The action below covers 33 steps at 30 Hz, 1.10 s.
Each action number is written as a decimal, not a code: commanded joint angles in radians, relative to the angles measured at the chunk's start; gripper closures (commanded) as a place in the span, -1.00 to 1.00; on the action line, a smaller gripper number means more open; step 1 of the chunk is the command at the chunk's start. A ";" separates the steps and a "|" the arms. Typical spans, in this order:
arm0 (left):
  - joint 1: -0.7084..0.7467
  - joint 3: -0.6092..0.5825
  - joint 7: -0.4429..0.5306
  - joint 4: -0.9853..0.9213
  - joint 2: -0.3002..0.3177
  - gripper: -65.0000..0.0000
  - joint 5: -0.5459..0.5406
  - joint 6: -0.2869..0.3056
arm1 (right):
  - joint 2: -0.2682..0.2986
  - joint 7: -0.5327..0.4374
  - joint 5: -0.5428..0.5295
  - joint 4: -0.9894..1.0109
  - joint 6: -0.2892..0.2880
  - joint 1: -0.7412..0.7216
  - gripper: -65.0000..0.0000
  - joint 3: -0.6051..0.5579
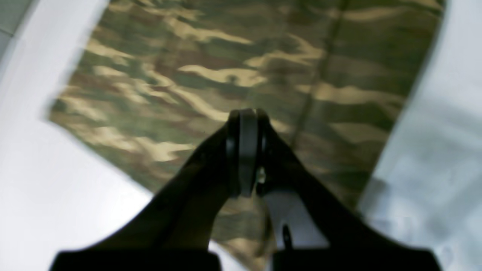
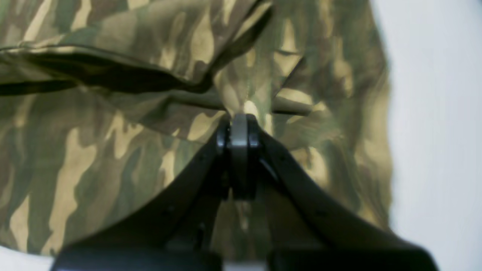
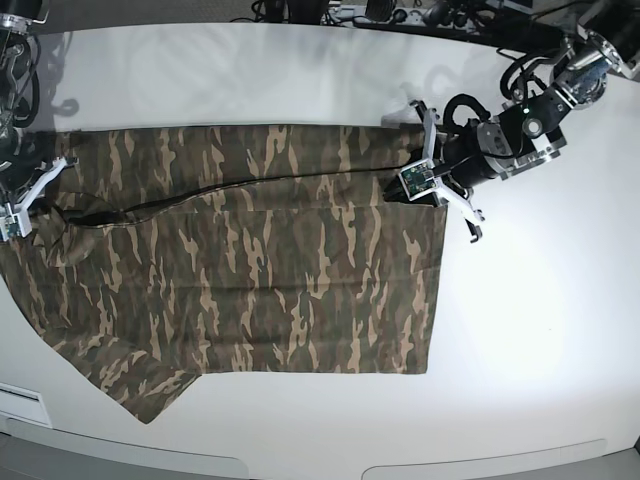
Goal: Fold the T-shirt properly
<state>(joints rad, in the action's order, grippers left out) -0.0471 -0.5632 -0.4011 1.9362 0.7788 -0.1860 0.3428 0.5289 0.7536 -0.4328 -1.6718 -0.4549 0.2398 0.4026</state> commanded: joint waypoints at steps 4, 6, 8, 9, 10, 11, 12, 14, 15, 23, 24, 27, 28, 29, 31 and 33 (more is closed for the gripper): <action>0.003 0.007 -0.051 -0.095 -0.030 1.00 -0.011 0.030 | 0.020 0.079 0.019 0.080 0.002 -0.022 1.00 -0.037; 0.003 0.007 -0.061 -0.131 -0.030 1.00 -0.011 0.051 | 0.020 0.099 0.000 0.081 0.009 0.008 1.00 -0.036; 0.003 0.007 -0.088 -0.149 -0.027 1.00 -0.011 0.052 | 0.020 0.099 -0.002 0.075 0.009 0.047 1.00 -0.036; 0.006 0.007 -0.106 -0.151 -0.025 1.00 -0.011 0.052 | 0.020 0.099 -0.002 0.071 0.010 0.068 1.00 -0.036; 0.012 0.007 -0.118 -0.151 -0.022 1.00 -0.011 0.056 | 0.020 0.100 -0.002 0.065 0.012 0.093 1.00 -0.036; 0.022 0.008 -0.121 -0.151 -0.017 1.00 -0.010 0.059 | 0.020 0.101 -0.002 0.058 0.023 0.119 1.00 -0.036; 0.033 0.008 -0.120 -0.151 -0.013 1.00 -0.011 0.067 | 0.020 0.100 -0.002 0.050 0.038 0.148 1.00 -0.036; 0.054 0.008 -0.127 -0.150 -0.009 1.00 -0.010 0.085 | 0.020 0.100 -0.009 0.031 0.056 0.202 1.00 -0.036; 0.063 0.008 -0.132 -0.150 -0.009 1.00 -0.011 0.092 | 0.020 0.100 -0.008 0.020 0.057 0.226 1.00 -0.036; 0.132 0.008 -0.234 -0.114 0.001 1.00 -0.011 0.092 | 0.019 0.101 -0.008 -0.078 0.092 0.366 1.00 -0.036; 0.150 0.008 -0.234 -0.107 0.009 1.00 -0.011 0.091 | 0.017 0.101 -0.008 -0.089 0.103 0.385 1.00 -0.036; 0.204 0.008 -0.233 -0.085 0.033 1.00 -0.010 0.087 | 0.014 0.101 -0.005 -0.111 0.119 0.426 1.00 -0.036; 0.219 0.008 -0.233 -0.074 0.039 1.00 -0.008 0.082 | 0.014 0.101 -0.004 -0.116 0.123 0.435 1.00 -0.036; 0.232 0.008 -0.237 -0.064 0.044 1.00 -0.007 0.080 | 0.014 0.101 0.002 -0.120 0.125 0.441 1.00 -0.036; 0.254 0.008 -0.237 -0.039 0.058 1.00 -0.006 0.080 | 0.014 0.108 0.021 -0.130 0.132 0.446 1.00 -0.036; 0.272 0.008 -0.244 -0.012 0.077 1.00 -0.006 0.079 | 0.014 0.123 0.021 -0.137 0.146 0.451 1.00 -0.036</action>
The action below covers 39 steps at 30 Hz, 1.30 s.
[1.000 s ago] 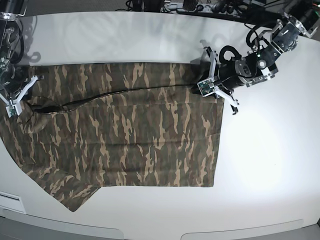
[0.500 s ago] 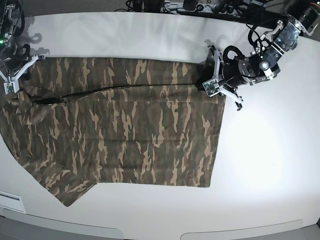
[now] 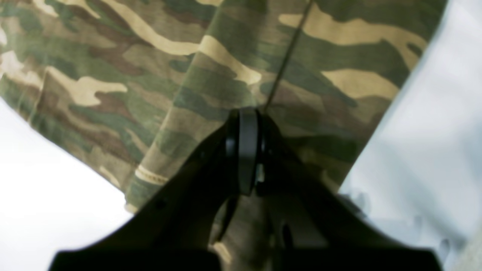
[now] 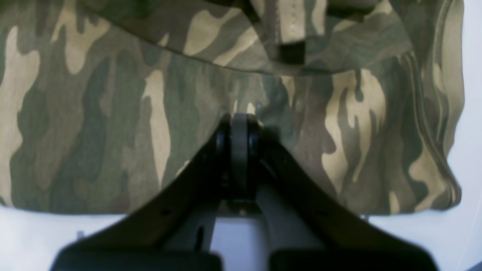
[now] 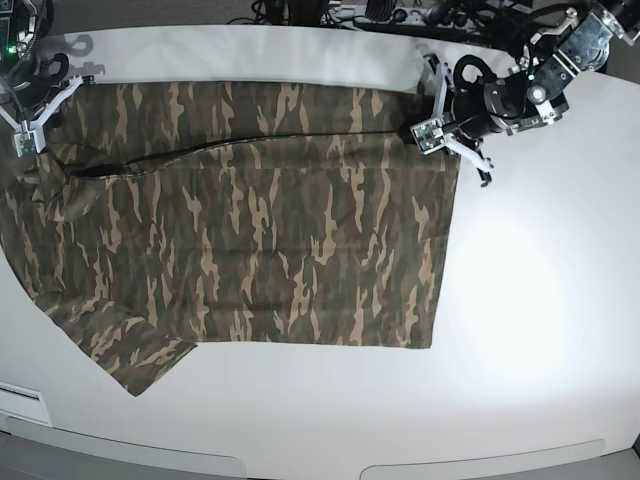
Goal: Fold the T-shirt properly
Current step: 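Pull the shirt with both grippers toward the robot to flatten it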
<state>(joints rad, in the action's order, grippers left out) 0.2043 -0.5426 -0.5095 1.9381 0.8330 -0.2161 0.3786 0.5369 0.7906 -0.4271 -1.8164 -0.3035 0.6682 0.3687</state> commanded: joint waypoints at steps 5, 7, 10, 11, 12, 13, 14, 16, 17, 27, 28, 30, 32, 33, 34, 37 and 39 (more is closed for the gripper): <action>0.063 -0.012 -0.158 0.057 0.082 1.00 0.025 -0.004 | -0.011 0.090 0.015 0.003 -0.006 0.060 1.00 -0.002; 0.065 -0.012 -0.163 0.080 0.101 1.00 0.026 -0.005 | -0.027 0.095 0.015 0.003 -0.007 0.077 1.00 -0.002; 0.064 -0.012 -0.171 0.110 0.116 1.00 0.031 -0.010 | -0.055 0.097 0.015 0.002 -0.007 0.106 1.00 -0.002; 0.064 -0.012 -0.173 0.117 0.117 1.00 0.031 -0.013 | -0.065 0.098 0.015 -0.002 -0.006 0.114 1.00 -0.002; 0.064 -0.012 -0.172 0.123 0.117 1.00 0.032 -0.013 | -0.076 0.103 0.013 -0.006 -0.006 0.122 1.00 -0.002; 0.064 -0.012 -0.171 0.126 0.117 1.00 0.040 -0.013 | -0.087 0.112 0.011 -0.013 -0.006 0.130 1.00 -0.002; 0.064 -0.012 -0.164 0.129 0.117 1.00 0.055 -0.013 | -0.100 0.117 0.011 -0.023 -0.007 0.140 1.00 -0.002; 0.064 -0.012 -0.163 0.132 0.117 1.00 0.078 -0.013 | -0.126 0.120 0.012 -0.048 -0.009 0.159 1.00 -0.002; 0.064 -0.012 -0.164 0.132 0.117 1.00 0.085 -0.013 | -0.136 0.120 0.012 -0.063 -0.010 0.171 1.00 -0.002; 0.064 -0.012 -0.211 0.183 0.117 1.00 0.084 -0.012 | -0.165 0.103 0.100 -0.159 0.023 0.179 1.00 -0.002; 0.064 -0.012 -0.234 0.194 0.117 1.00 0.085 -0.012 | -0.165 0.103 0.123 -0.164 0.036 0.175 1.00 -0.002; 0.064 -0.012 -0.277 0.211 0.117 1.00 0.100 -0.012 | -0.165 0.108 0.154 -0.167 0.044 0.168 1.00 -0.002; 0.064 -0.012 -0.285 0.221 0.117 1.00 0.147 -0.013 | -0.165 0.108 0.167 -0.167 0.049 0.167 1.00 -0.002; 0.064 -0.012 -0.283 0.222 0.117 1.00 0.176 -0.013 | -0.165 0.108 0.166 -0.167 0.051 0.166 1.00 -0.002; 0.064 -0.012 -0.275 0.222 0.117 1.00 0.206 -0.013 | -0.165 0.108 0.166 -0.167 0.050 0.164 1.00 -0.002; 0.064 -0.012 -0.259 0.222 0.117 1.00 0.269 -0.014 | -0.165 0.108 0.166 -0.174 0.050 0.163 1.00 -0.002; 0.064 -0.012 -0.253 0.222 0.117 1.00 0.271 -0.039 | -0.165 0.108 0.167 -0.188 0.051 0.163 1.00 -0.002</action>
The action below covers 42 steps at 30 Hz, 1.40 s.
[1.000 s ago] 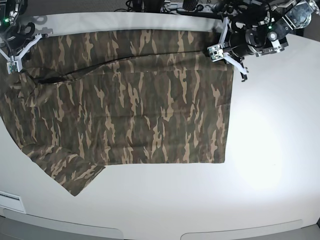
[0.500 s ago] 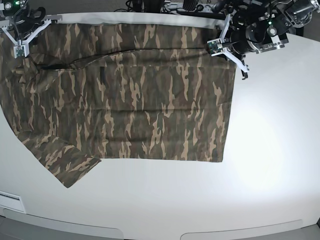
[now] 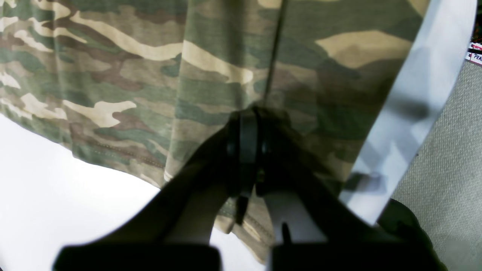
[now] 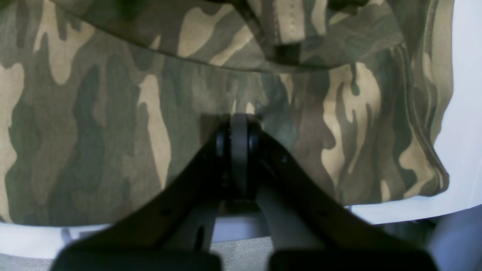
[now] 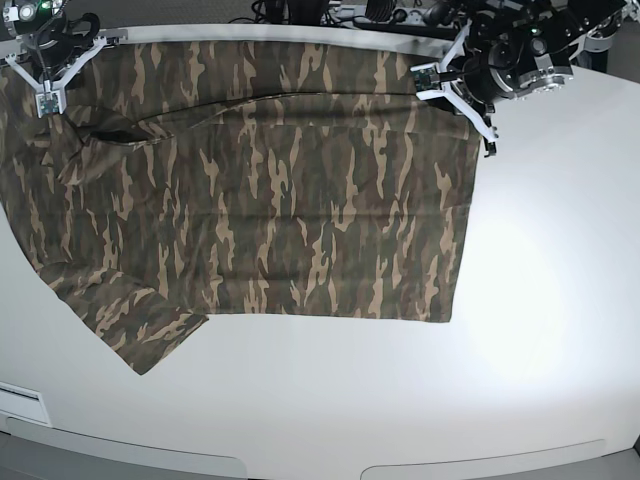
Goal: Fold the T-shirt properly
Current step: 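Pull the shirt with both grippers toward the robot to flatten it, then reach the left gripper to the hem corner and grasp it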
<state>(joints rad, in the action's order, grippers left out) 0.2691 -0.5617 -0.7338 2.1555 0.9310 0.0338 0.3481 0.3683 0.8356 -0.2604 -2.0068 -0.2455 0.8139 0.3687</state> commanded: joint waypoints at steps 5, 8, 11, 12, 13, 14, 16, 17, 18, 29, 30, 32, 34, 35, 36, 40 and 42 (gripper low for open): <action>0.000 0.007 -0.031 0.028 0.019 1.00 0.015 -0.084 | 0.004 0.063 0.041 -0.046 -0.004 0.017 1.00 -0.002; -0.001 0.007 -0.047 0.068 0.019 1.00 0.023 -0.105 | 0.010 0.063 0.060 -0.090 0.032 0.017 1.00 -0.002; 0.000 0.007 -0.062 0.118 0.020 1.00 0.045 -0.141 | 0.016 0.062 0.061 -0.142 0.051 0.017 1.00 -0.002; -0.001 0.007 -0.062 0.135 0.020 1.00 0.052 -0.158 | 0.017 0.058 0.060 -0.159 0.057 0.017 1.00 -0.002; 0.000 0.007 -0.061 0.152 0.019 1.00 0.068 -0.175 | 0.017 0.056 0.060 -0.175 0.065 0.017 1.00 -0.002; 0.000 0.007 -0.061 0.168 0.020 1.00 0.085 -0.195 | 0.017 0.054 0.061 -0.189 0.073 0.017 1.00 -0.002; -0.001 0.007 -0.060 0.199 0.019 1.00 0.131 -0.260 | 0.016 0.041 0.080 -0.212 0.088 0.017 1.00 -0.002; -0.001 0.007 -0.061 0.201 0.020 1.00 0.159 -0.312 | 0.017 0.029 0.093 -0.220 0.096 0.017 1.00 -0.002; -0.001 0.009 -0.058 0.201 0.020 1.00 0.191 -0.375 | 0.017 0.016 0.119 -0.228 0.109 0.017 1.00 -0.002; -0.217 0.414 0.197 -0.063 -0.107 1.00 -0.224 -0.435 | 0.017 -0.032 0.245 -0.244 0.207 -0.003 1.00 -0.002; -0.257 0.434 0.210 -0.135 -0.134 1.00 -0.264 -0.417 | 0.017 -0.032 0.257 -0.244 0.213 -0.003 1.00 -0.002; -0.349 0.460 0.214 -0.296 -0.191 1.00 -0.344 -0.381 | 0.017 -0.032 0.278 -0.244 0.221 -0.003 1.00 -0.002; -0.442 0.471 0.214 -0.459 -0.246 1.00 -0.433 -0.349 | 0.016 -0.031 0.284 -0.244 0.219 -0.017 1.00 -0.002; -0.485 0.474 0.214 -0.533 -0.274 1.00 -0.473 -0.338 | 0.017 -0.032 0.285 -0.244 0.220 -0.021 1.00 -0.002; -0.523 0.476 0.214 -0.602 -0.299 1.00 -0.507 -0.332 | 0.016 -0.032 0.284 -0.244 0.219 -0.028 1.00 -0.002; -0.637 0.478 0.190 -0.821 -0.378 0.19 -0.647 -0.216 | 0.016 -0.031 0.284 -0.244 0.219 -0.027 1.00 -0.002; -0.686 0.477 0.132 -0.905 -0.417 -0.08 -0.707 -0.125 | 0.017 -0.032 0.285 -0.244 0.219 -0.029 1.00 -0.002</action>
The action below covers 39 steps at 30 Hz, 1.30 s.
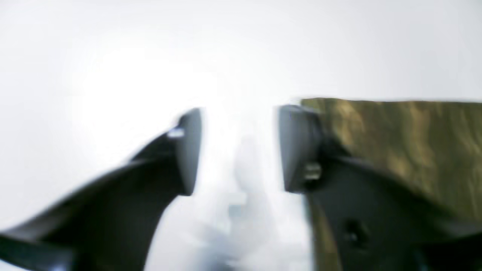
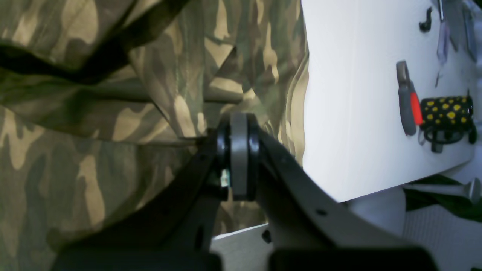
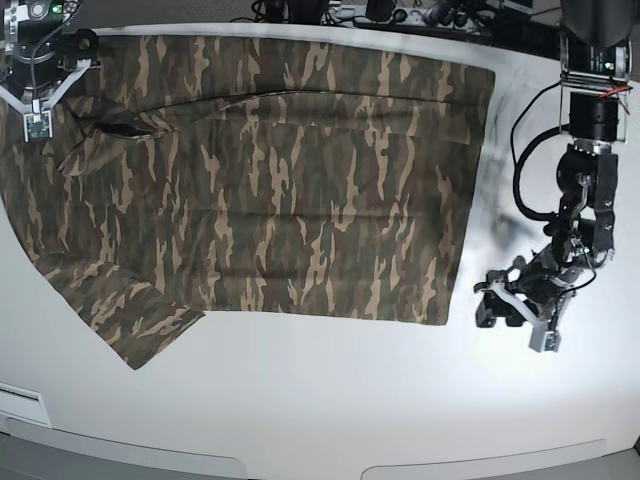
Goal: Fold the T-shirt properly
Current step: 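Reach the left gripper to the hem corner and grasp it, then reach the right gripper to the other hem corner and grasp it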
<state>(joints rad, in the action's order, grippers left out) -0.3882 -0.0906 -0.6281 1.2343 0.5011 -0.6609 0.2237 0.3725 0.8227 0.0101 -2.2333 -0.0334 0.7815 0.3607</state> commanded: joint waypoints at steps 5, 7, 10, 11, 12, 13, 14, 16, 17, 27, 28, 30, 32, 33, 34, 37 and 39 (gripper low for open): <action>-0.106 0.006 -0.080 -0.127 -0.077 -0.07 -0.055 0.080 | 0.013 -0.019 0.014 -0.018 0.007 -0.012 1.00 0.006; -0.109 0.006 -0.072 -0.167 -0.096 -0.07 -0.056 0.080 | 0.012 -0.019 0.014 -0.018 0.007 -0.012 1.00 0.006; -0.105 0.005 -0.077 -0.219 -0.121 -0.07 -0.056 0.080 | 0.013 -0.019 0.013 -0.018 0.007 -0.021 1.00 0.006; -0.105 0.005 -0.086 -0.238 -0.130 -0.07 -0.058 0.081 | 0.012 -0.018 0.013 -0.018 0.006 -0.031 1.00 0.006; -0.104 0.005 -0.095 -0.254 -0.139 -0.07 -0.060 0.096 | 0.013 -0.019 0.014 -0.018 0.006 -0.040 1.00 0.006; -0.102 0.005 -0.106 -0.266 -0.147 -0.07 -0.071 0.122 | 0.012 -0.018 0.013 -0.018 0.006 -0.048 1.00 0.006; -0.100 0.005 -0.115 -0.277 -0.153 -0.06 -0.088 0.148 | 0.013 -0.019 0.013 -0.018 0.006 -0.050 1.00 0.006; -0.098 0.000 -0.126 -0.293 -0.162 -0.06 -0.118 0.184 | 0.012 -0.027 0.013 -0.018 -0.002 -0.050 1.00 0.006; -0.097 -0.004 -0.126 -0.295 -0.166 -0.05 -0.123 0.194 | 0.013 -0.027 0.013 -0.018 -0.010 -0.050 1.00 0.006; -0.108 -0.032 -0.129 -0.296 -0.171 0.84 -0.134 0.174 | 0.013 -0.027 0.013 -0.018 -0.016 -0.064 1.00 0.006; -0.108 -0.032 -0.129 -0.296 -0.171 1.00 -0.132 0.151 | 0.013 -0.027 0.012 -0.018 -0.016 -0.067 1.00 0.006; -0.109 -0.032 -0.128 -0.296 -0.171 1.00 -0.125 0.138 | 0.013 -0.038 -0.004 -0.018 -0.033 -0.082 1.00 0.006; -0.108 -0.032 -0.128 -0.296 -0.171 1.00 -0.122 0.139 | 0.013 -0.038 -0.031 -0.018 -0.060 -0.112 1.00 0.006; -0.108 -0.032 -0.129 -0.296 -0.171 1.00 -0.122 0.139 | 0.013 -0.040 -0.042 -0.016 -0.071 -0.135 1.00 0.006; -0.108 -0.032 -0.129 -0.296 -0.171 1.00 -0.122 0.139 | 0.013 -0.046 -0.043 -0.014 -0.080 -0.158 1.00 0.006; -0.108 -0.032 -0.129 -0.296 -0.171 1.00 -0.120 0.139 | 0.016 -0.085 -0.040 0.020 -0.082 -0.253 0.90 0.006; -0.109 -0.032 -0.129 -0.296 -0.172 1.00 -0.054 0.138 | 0.035 -0.106 -0.079 0.071 -0.074 -0.327 0.48 0.006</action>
<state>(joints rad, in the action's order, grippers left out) -0.4816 -0.1188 -0.7250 0.9356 0.3202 -0.7628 0.3882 0.3874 0.7414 -0.0845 -2.1479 -0.1192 0.4610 0.3599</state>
